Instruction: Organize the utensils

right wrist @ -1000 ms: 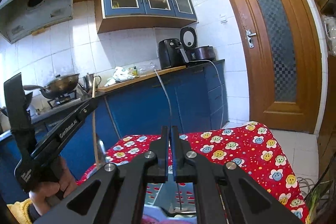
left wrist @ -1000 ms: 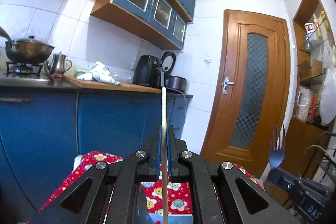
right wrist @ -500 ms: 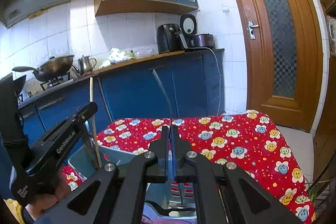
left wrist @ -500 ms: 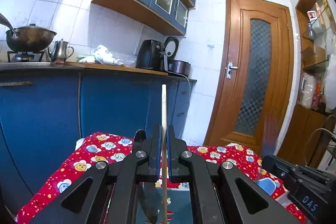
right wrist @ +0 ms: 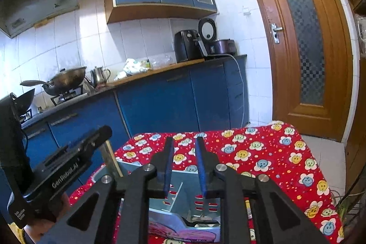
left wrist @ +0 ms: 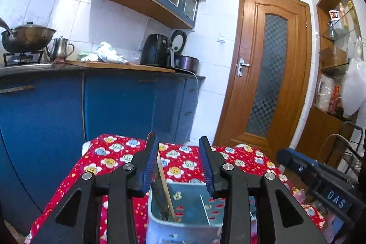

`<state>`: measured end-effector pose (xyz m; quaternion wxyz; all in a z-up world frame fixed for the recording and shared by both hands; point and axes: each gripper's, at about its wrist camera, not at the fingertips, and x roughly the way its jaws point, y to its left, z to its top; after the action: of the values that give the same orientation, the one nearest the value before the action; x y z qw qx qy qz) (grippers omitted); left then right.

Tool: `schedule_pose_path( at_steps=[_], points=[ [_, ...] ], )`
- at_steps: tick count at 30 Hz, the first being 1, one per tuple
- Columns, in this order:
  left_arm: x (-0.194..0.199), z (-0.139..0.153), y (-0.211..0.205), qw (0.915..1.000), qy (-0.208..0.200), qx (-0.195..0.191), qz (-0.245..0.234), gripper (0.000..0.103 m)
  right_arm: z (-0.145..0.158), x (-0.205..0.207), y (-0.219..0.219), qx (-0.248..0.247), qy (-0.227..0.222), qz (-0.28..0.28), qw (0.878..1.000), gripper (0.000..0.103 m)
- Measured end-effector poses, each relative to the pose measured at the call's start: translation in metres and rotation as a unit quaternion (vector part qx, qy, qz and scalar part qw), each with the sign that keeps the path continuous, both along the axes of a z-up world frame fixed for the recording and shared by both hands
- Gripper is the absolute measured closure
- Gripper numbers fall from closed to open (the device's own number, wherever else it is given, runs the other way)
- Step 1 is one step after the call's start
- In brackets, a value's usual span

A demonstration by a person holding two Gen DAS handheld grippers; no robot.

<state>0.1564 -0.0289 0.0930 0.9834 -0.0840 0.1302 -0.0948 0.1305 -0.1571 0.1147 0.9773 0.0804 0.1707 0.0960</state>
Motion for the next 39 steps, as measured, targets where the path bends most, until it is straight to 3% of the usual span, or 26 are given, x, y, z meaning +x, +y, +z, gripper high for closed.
schedule_pose_path(
  at_steps=[15, 25, 39],
  points=[
    [-0.051, 0.01, 0.012, 0.9972, 0.063, -0.004, -0.041, 0.066, 0.02, -0.06, -0.006, 0.006, 0.005, -0.01, 1.0, 0.079],
    [-0.073, -0.002, 0.009, 0.9918, 0.111, 0.016, -0.062, 0.066, 0.002, -0.09, -0.015, 0.006, 0.057, -0.033, 0.998, 0.079],
    [-0.086, -0.037, -0.01, 0.9735, 0.203, 0.058, -0.088, 0.066, -0.037, -0.117, -0.026, 0.019, 0.136, -0.046, 0.989, 0.077]
  ],
)
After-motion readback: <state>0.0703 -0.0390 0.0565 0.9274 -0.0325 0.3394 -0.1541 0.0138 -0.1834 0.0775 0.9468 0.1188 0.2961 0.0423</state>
